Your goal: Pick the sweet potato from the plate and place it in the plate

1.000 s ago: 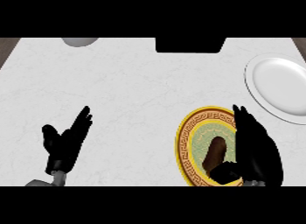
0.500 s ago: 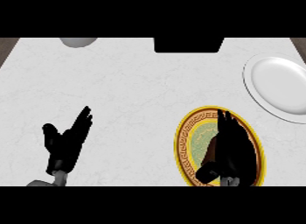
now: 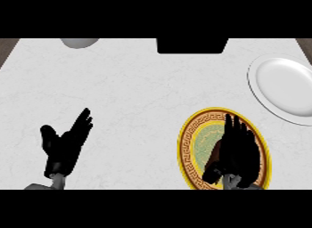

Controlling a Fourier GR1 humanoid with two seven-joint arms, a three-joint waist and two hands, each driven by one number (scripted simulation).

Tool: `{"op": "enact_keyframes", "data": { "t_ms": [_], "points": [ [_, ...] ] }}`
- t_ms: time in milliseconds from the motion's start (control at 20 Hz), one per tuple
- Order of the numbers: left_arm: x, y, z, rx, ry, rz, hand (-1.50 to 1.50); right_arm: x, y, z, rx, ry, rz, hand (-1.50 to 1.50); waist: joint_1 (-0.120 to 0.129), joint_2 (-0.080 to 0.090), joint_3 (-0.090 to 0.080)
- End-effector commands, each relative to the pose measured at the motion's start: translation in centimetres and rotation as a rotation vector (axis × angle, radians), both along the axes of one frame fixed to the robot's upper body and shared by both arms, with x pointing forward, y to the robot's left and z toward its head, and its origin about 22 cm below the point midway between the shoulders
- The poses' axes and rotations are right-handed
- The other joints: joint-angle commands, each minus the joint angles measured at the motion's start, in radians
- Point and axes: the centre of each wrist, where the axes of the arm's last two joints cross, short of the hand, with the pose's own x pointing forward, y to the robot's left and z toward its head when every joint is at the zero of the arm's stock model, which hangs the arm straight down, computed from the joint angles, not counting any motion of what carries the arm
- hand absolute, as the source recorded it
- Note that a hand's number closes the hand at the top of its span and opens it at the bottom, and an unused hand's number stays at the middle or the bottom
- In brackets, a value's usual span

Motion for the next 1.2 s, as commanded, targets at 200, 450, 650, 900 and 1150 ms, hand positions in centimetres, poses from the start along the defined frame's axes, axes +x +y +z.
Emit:
{"op": "enact_keyframes", "data": {
  "t_ms": [200,450,650,900,1150],
  "points": [
    [0.1,-0.6,0.4,-0.001,0.022,-0.015,0.00,1.0,-1.1,-1.8,-0.028,0.134,-0.082,-1.50,0.000,0.003,-0.002],
    [-0.7,0.2,-2.4,-0.004,0.041,0.020,0.00,-0.2,-0.9,-2.9,-0.059,0.249,-0.013,1.50,-0.005,0.004,-0.003],
    [-1.3,-0.2,-1.3,0.004,0.028,-0.014,0.00,1.1,-0.3,-3.3,-0.119,0.206,0.009,1.50,0.001,0.003,-0.002],
    [0.3,1.2,-0.2,-0.015,0.028,-0.002,0.00,0.2,-1.1,-4.9,-0.143,0.178,0.027,1.50,-0.002,0.003,-0.002],
    [0.5,-2.2,-0.5,-0.012,0.009,-0.055,0.00,9.0,0.4,0.4,-0.025,-0.050,-0.184,1.50,0.054,0.023,-0.001]
  ]
}}
